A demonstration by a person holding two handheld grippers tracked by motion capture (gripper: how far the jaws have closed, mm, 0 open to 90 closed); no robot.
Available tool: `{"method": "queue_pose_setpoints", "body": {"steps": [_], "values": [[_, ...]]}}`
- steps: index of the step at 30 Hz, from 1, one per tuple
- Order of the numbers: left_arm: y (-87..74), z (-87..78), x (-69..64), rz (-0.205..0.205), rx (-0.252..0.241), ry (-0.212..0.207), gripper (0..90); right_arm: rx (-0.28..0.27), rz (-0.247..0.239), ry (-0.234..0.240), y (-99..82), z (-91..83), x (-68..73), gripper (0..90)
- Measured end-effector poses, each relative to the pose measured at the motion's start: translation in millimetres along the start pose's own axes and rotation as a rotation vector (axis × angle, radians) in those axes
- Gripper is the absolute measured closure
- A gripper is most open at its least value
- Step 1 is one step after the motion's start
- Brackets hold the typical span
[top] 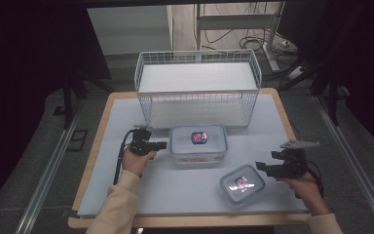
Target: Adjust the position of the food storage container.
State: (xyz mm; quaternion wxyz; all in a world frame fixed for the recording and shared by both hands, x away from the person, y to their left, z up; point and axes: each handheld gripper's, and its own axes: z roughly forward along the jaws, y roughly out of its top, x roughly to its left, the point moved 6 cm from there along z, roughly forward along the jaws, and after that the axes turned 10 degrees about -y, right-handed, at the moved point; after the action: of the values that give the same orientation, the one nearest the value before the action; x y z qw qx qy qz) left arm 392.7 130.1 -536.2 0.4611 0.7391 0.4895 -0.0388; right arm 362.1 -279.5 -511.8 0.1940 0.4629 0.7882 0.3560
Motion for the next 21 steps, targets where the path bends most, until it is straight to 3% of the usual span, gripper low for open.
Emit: {"method": "queue_pose_setpoints", "body": {"steps": [8, 16, 17, 19, 20, 21], "values": [[-10.0, -21.6, -27.1, 0.057, -0.033, -0.007, 89.8, -0.011, -0.008, 0.019, 2.5, -2.5, 3.7, 15.6], [-9.3, -27.4, -32.7, 0.075, -0.044, -0.02, 86.6, -0.038, 0.011, 0.002, 5.0, -3.0, 0.6, 15.9], [-8.9, -28.4, -32.6, 0.073, -0.047, -0.017, 83.9, -0.041, 0.012, 0.002, 5.3, -3.0, 0.4, 15.9], [-8.2, -29.6, -32.3, 0.071, -0.053, -0.009, 69.0, -0.043, 0.014, 0.004, 5.6, -3.0, 0.6, 15.8], [-7.3, -30.9, -31.9, 0.068, -0.06, -0.002, 69.0, -0.046, 0.012, 0.005, 5.9, -2.8, 0.9, 15.9], [-5.9, -32.5, -31.5, 0.064, -0.076, -0.001, 52.0, -0.046, 0.011, 0.008, 6.5, -2.6, 2.1, 15.8]]}}
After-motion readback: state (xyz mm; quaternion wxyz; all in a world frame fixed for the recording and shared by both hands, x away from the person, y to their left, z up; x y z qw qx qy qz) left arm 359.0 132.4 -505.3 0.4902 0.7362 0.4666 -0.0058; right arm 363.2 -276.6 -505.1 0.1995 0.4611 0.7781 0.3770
